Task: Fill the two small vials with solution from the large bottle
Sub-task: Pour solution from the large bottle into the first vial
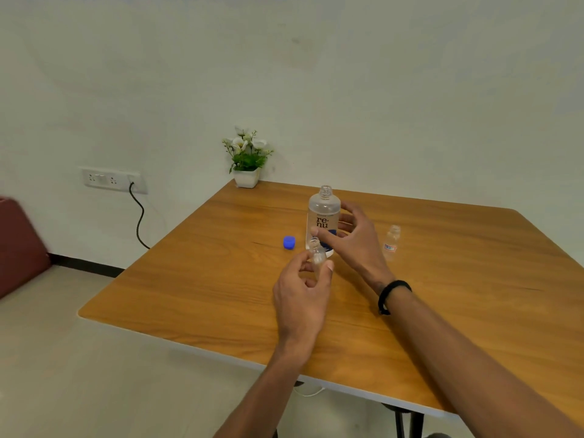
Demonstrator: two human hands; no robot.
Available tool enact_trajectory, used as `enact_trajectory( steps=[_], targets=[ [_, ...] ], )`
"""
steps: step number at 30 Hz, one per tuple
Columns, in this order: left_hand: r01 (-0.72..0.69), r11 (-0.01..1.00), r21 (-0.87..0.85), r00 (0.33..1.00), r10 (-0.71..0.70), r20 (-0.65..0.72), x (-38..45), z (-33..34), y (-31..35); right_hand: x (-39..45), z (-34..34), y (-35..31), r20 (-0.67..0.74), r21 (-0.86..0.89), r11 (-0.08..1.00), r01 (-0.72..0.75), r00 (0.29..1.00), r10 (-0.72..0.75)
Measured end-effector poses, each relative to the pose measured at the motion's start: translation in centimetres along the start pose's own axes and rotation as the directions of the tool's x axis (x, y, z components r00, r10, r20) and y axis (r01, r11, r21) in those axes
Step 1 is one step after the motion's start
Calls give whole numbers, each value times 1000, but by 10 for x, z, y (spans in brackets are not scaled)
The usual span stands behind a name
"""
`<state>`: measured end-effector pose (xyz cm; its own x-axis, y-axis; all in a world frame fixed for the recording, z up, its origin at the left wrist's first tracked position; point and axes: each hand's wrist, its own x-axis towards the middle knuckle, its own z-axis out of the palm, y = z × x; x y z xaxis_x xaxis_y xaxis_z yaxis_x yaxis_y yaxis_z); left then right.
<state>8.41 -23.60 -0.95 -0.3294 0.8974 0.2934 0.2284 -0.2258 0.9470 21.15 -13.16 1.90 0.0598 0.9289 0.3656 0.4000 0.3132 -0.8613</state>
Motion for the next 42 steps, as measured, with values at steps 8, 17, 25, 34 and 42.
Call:
enact_trajectory(
  steps=[8, 17, 25, 34, 42],
  targets=[
    [10, 997, -76, 1000, -11, -13, -1, 0, 3, 6, 8, -5, -76, 12, 999, 44, 996, -43],
    [-101, 991, -91, 992, 106, 61, -8, 2, 17, -33, -77, -20, -43, -23, 991, 131, 990, -132],
    [-187, 979, -83, 919, 205, 336, -29, 90, 26, -38, -189, 11, -208, -241, 966, 96, 967, -148],
    [-316, 942, -115, 864, 335, 375, 8, 179, 35, -25, -227, 71, -329, -406, 912, 61, 921, -209],
    [-295, 944, -145, 873, 328, 362, 16, 186, 27, -24, -237, 80, -326, -526, 850, 40, 913, -245]
  ],
)
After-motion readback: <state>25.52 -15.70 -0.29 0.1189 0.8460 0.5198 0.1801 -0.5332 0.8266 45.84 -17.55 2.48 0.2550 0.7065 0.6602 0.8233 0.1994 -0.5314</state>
